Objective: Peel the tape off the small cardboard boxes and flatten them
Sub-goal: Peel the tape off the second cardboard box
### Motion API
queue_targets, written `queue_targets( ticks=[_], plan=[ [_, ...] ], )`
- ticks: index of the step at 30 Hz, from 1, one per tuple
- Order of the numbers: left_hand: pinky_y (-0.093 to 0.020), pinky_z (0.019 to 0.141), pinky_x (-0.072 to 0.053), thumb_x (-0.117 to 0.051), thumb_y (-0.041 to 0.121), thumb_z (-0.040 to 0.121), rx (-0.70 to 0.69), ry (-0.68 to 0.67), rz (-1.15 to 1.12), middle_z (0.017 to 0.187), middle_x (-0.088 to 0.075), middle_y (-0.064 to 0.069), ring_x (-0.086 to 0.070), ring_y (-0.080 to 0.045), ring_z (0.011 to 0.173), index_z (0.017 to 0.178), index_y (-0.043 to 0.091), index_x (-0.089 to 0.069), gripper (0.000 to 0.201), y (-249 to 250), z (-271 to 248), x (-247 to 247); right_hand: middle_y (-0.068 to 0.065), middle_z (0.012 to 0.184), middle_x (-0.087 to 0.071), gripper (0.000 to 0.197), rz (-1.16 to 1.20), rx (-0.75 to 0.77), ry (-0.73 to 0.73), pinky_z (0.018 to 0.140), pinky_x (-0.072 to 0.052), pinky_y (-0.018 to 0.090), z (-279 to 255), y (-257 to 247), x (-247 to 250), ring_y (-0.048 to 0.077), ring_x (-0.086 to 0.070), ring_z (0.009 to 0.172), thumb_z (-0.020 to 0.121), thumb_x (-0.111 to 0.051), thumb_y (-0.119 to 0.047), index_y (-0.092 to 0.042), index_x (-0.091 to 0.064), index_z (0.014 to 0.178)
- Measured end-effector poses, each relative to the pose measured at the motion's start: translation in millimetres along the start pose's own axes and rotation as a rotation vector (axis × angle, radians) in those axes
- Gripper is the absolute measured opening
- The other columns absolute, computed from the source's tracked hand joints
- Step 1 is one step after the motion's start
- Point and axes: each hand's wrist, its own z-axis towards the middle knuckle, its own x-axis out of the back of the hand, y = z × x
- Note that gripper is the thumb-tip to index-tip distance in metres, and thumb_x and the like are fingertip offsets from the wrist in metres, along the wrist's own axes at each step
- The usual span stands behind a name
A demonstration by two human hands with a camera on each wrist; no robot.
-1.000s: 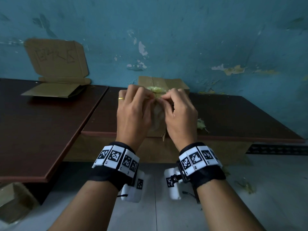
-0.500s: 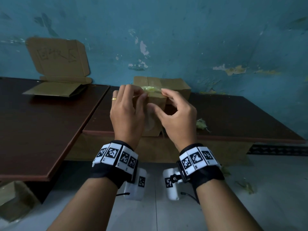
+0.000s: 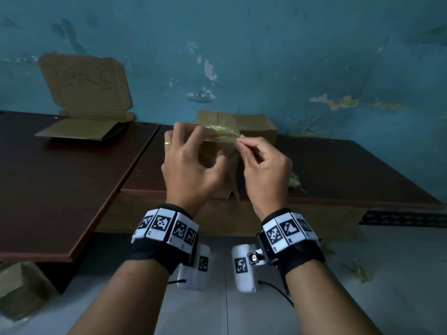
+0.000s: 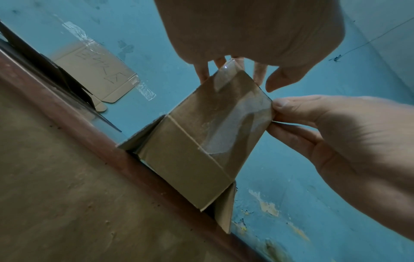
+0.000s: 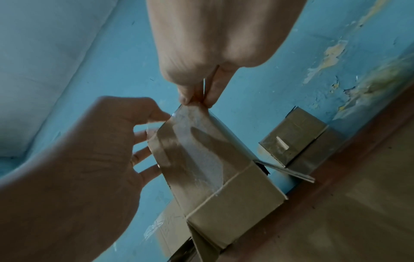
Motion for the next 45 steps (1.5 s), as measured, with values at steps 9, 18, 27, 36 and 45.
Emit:
queue_targets(
  ticks=[9, 18, 27, 36, 45],
  plan=[
    [-0.034, 0.074, -0.048, -0.082, 0.034, 0.091, 0.029, 0.078, -0.019, 0.105, -0.056, 0.004, -0.052, -0.027, 0.107, 0.088, 0.014, -0.07, 0.024, -5, 4, -8, 0.001, 0.105, -0.079, 0.019, 0.082, -0.119, 0.03, 0.088, -0.06, 0.022, -1, -13, 3, 0.004, -0.075, 0.099, 0.101, -0.068, -0.003, -0.005, -0.074, 0.118],
    [-0.025, 0.088, -0.043, -0.079, 0.025, 0.097, 0.002, -0.021, -0.164, 0.102, -0.056, 0.006, -0.048, -0.022, 0.103, 0.092, 0.016, -0.074, 0.012, -4, 5, -5, 0.002, 0.107, -0.076, 0.024, -0.02, 0.018, 0.041, 0.087, -0.064, 0.038, -5, -13, -3, 0.012, -0.075, 0.102, 0.089, -0.084, -0.013, -0.008, -0.074, 0.11],
    [-0.032, 0.09, -0.044, -0.078, 0.03, 0.098, -0.031, -0.03, -0.184, 0.1, -0.057, 0.008, -0.047, -0.012, 0.098, 0.095, 0.022, -0.081, 0.01, -3, 6, -7, 0.006, 0.095, -0.072, 0.019, -0.162, 0.125, 0.15, 0.07, -0.064, 0.046, -10, -11, -11, 0.023, -0.074, 0.082, 0.088, -0.079, -0.017, -0.006, -0.069, 0.101],
    [-0.02, 0.085, -0.04, -0.079, 0.028, 0.097, -0.014, -0.002, -0.203, 0.097, -0.06, 0.003, -0.044, -0.001, 0.095, 0.095, 0.021, -0.082, 0.008, -4, 9, -8, 0.005, 0.088, -0.072, 0.012, -0.272, 0.21, 0.125, 0.062, -0.061, 0.044, -7, -12, -8, 0.024, -0.073, 0.073, 0.088, -0.074, -0.013, -0.005, -0.07, 0.096],
    [-0.051, 0.091, -0.047, -0.078, 0.032, 0.097, 0.044, 0.005, -0.194, 0.096, -0.059, 0.008, -0.045, -0.004, 0.097, 0.093, 0.023, -0.082, 0.01, -2, 7, -10, 0.005, 0.093, -0.075, 0.016, -0.187, 0.143, 0.128, 0.071, -0.065, 0.042, -7, -15, -7, 0.02, -0.076, 0.082, 0.085, -0.071, -0.01, -0.004, -0.069, 0.1]
  ],
)
